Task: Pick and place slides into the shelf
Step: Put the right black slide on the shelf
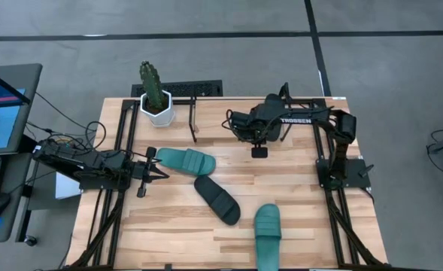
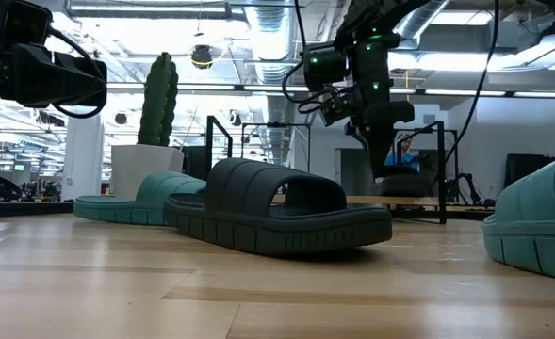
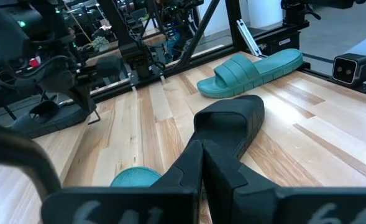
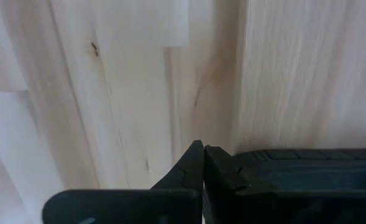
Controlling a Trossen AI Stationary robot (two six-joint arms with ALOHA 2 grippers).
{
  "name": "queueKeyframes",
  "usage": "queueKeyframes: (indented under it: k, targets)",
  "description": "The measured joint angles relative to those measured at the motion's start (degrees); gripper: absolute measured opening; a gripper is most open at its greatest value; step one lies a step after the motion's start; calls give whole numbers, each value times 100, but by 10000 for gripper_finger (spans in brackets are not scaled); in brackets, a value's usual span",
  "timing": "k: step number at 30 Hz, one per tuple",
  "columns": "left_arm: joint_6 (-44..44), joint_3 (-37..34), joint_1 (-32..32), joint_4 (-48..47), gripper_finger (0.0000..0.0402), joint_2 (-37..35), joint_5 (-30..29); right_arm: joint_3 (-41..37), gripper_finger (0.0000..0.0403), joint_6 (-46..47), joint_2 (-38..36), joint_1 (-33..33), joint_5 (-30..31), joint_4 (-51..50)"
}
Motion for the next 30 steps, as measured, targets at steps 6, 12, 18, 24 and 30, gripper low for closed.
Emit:
queueKeyframes:
  k: [6,12,18,24,30]
  targets:
    - [9,0,0,0,0,0,0,0,0,-14,0,-130,59,-42]
    - [10,-1,0,0,0,0,0,0,0,77,0,-259,96,-240]
    - [6,0,0,0,0,0,-1,0,0,171,0,-297,297,-434]
    - [1,0,0,0,0,0,0,0,0,233,0,-292,398,-565]
    - [-7,1,0,0,0,0,0,0,0,165,-2,-209,375,-390]
